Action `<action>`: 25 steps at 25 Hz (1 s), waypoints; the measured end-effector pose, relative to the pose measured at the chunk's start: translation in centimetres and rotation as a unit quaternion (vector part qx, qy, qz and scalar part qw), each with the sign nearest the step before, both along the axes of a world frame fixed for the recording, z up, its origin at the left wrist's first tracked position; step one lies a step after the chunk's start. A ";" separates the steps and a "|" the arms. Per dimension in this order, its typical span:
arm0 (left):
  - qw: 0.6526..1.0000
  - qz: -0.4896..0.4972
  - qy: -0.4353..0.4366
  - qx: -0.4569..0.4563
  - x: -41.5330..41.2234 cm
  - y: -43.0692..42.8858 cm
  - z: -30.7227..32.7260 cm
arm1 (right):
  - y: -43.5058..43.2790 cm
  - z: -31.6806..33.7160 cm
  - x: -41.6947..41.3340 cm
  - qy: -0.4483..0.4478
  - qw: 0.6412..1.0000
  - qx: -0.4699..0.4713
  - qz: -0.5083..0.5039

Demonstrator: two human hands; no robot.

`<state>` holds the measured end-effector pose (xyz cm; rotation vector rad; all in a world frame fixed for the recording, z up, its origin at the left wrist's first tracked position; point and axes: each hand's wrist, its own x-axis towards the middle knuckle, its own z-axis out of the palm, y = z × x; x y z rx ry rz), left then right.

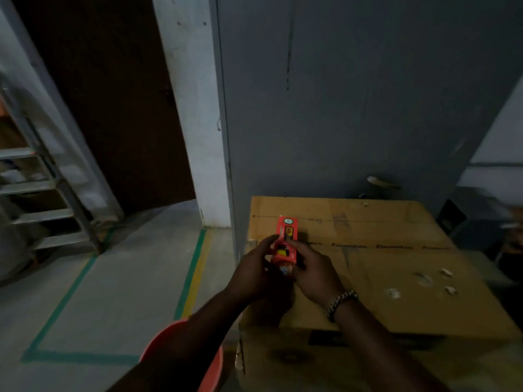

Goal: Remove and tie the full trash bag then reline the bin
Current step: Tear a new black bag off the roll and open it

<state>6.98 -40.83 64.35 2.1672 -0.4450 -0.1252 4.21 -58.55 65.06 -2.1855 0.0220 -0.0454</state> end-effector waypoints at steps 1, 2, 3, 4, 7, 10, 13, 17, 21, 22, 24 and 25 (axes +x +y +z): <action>1.000 0.005 -0.002 -0.019 -0.1 -0.1 0.5 | -0.1 0.5 -0.3 -0.013 1.000 0.004 -0.015; 0.999 0.007 -0.009 -0.034 -0.2 -0.2 1.0 | -0.2 1.0 -0.7 -0.027 0.999 0.015 -0.030; 0.999 0.005 -0.016 -0.041 -0.2 -0.3 1.4 | -0.3 1.6 -0.9 -0.040 0.998 0.029 -0.048; 0.999 0.001 -0.022 -0.041 -0.4 -0.4 1.9 | -0.4 2.3 -1.2 -0.051 0.996 0.038 -0.067; 0.999 0.006 -0.042 -0.030 -0.5 -0.9 2.9 | -0.9 4.0 -1.5 -0.078 0.990 0.034 -0.110; 0.996 0.021 -0.071 -0.039 -0.6 -1.5 4.0 | -1.5 4.8 -1.3 -0.104 0.989 0.024 -0.104; 0.995 0.046 -0.074 -0.052 -0.6 -2.1 5.0 | -2.2 5.6 -0.9 -0.102 0.989 0.041 -0.099; 0.993 0.086 -0.036 -0.076 -0.1 -3.0 7.7 | -3.3 8.2 -0.6 -0.102 0.992 0.042 -0.067; 0.991 0.100 0.004 -0.083 -0.1 -4.4 9.1 | -4.1 9.8 -0.2 -0.098 0.994 0.027 -0.041; 0.992 0.102 0.001 -0.079 -0.1 -4.6 9.1 | -4.3 9.9 -0.1 -0.099 0.994 0.028 -0.037; 0.992 0.101 0.000 -0.080 -0.2 -5.3 9.2 | -4.9 9.9 0.1 -0.105 0.994 0.027 -0.032; 0.992 0.098 0.001 -0.085 -0.2 -5.6 9.3 | -5.2 9.9 0.2 -0.111 0.993 0.025 -0.033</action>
